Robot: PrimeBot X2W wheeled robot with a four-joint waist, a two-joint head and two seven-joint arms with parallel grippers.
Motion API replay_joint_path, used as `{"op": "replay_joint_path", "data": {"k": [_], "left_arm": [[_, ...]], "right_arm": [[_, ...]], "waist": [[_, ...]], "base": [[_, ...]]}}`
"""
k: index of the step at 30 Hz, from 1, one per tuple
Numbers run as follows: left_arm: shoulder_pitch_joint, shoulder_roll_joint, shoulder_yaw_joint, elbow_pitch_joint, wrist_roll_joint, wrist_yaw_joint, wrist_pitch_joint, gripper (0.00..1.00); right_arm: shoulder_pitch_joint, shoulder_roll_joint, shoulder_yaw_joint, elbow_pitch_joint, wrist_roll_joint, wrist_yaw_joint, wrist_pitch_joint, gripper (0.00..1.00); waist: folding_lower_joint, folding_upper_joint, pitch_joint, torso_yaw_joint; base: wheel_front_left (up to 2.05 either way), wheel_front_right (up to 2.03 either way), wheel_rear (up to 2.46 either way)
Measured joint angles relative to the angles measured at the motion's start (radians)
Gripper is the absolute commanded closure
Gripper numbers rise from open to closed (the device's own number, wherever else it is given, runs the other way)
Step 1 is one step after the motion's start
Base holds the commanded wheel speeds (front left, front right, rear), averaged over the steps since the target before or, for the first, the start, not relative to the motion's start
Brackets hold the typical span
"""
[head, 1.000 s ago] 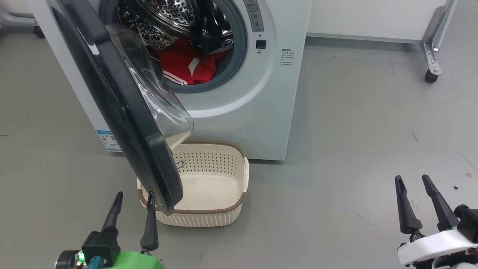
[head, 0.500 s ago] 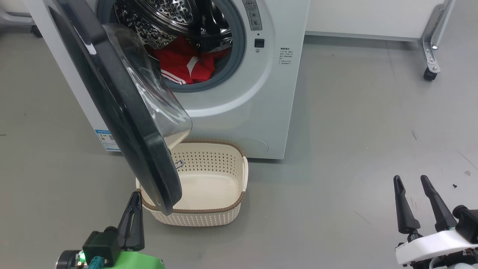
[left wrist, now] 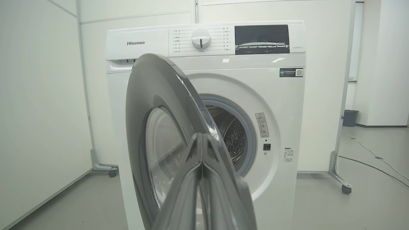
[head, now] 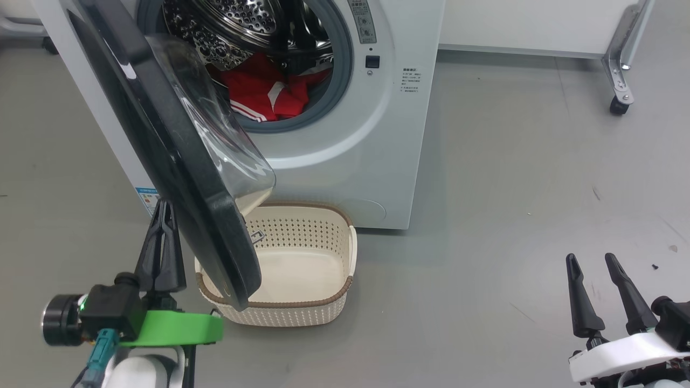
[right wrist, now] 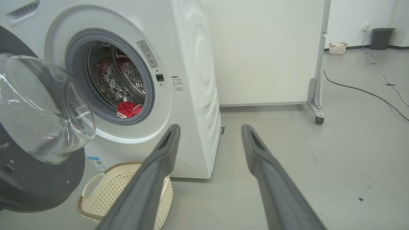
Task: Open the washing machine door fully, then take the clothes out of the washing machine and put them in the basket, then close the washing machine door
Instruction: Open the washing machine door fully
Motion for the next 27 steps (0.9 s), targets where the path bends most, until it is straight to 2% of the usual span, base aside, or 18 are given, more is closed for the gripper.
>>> {"op": "replay_joint_path", "data": {"k": [11,20,27], "left_arm": [[-0.142,-0.001,-0.034,-0.1,0.102,0.0,-0.003,1.0],[-0.189,-0.002,-0.098,-0.087,0.122,0.0,0.023,1.0],[-0.187,-0.002,-0.159,-0.026,0.125,-0.003,0.09,1.0]], "right_arm": [[0.0,0.003,0.02,0.001,0.0,0.0,0.0,0.0],[-0.002,0.008,0.045,0.005,0.0,0.0,0.0,0.0],[-0.003,0.016,0.056,0.009,0.0,0.0,0.0,0.0]], "waist": [[0.0,0.0,-0.008,-0.011],[0.0,0.0,-0.017,-0.03],[0.0,0.0,-0.023,-0.06]], "base": [[0.0,0.0,0.0],[0.0,0.0,0.0],[0.0,0.0,0.0]]}}
